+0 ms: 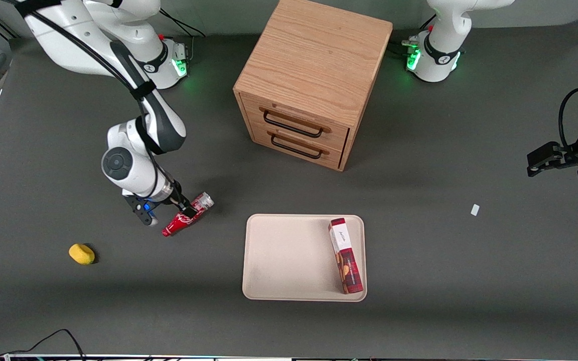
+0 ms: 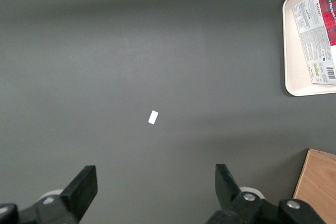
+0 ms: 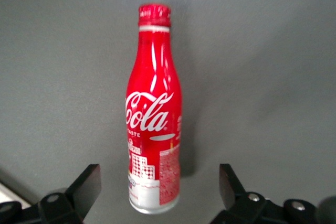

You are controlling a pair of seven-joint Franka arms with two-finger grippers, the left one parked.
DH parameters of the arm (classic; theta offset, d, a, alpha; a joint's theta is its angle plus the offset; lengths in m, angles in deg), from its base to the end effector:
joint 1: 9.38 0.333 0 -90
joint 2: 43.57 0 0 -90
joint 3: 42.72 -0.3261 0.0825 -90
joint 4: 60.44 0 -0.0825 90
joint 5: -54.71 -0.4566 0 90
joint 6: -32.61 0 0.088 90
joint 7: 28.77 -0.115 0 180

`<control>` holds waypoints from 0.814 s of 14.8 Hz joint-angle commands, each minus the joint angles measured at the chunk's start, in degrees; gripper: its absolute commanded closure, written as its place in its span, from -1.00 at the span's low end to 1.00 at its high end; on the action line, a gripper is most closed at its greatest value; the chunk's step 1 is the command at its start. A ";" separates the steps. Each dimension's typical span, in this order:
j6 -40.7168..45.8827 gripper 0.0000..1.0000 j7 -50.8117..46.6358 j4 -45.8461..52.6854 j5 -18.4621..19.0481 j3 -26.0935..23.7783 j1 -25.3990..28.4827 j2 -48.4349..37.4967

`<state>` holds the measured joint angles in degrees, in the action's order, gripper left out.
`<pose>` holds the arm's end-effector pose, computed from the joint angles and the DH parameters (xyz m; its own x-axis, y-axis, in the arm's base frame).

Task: Place coke bottle on tray
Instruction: 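Lower the right gripper around the bottle and close on it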

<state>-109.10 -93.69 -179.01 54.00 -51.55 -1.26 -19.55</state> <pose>0.6098 0.1877 0.1715 0.6515 -0.7555 -0.0683 -0.7580 -0.6520 -0.0192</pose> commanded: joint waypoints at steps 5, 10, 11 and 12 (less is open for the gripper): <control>-3.13 -1.00 -2.66 0.45 3.61 0.74 0.14 3.75; -5.58 -0.95 -2.58 0.45 5.72 0.92 -0.39 4.90; -6.63 -0.92 -2.58 0.45 5.90 0.92 -0.56 5.59; -7.43 -0.85 -2.58 0.54 5.99 0.92 -0.56 6.04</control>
<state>-114.29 -94.49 -178.95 58.03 -50.52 -1.52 -14.97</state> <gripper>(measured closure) 0.026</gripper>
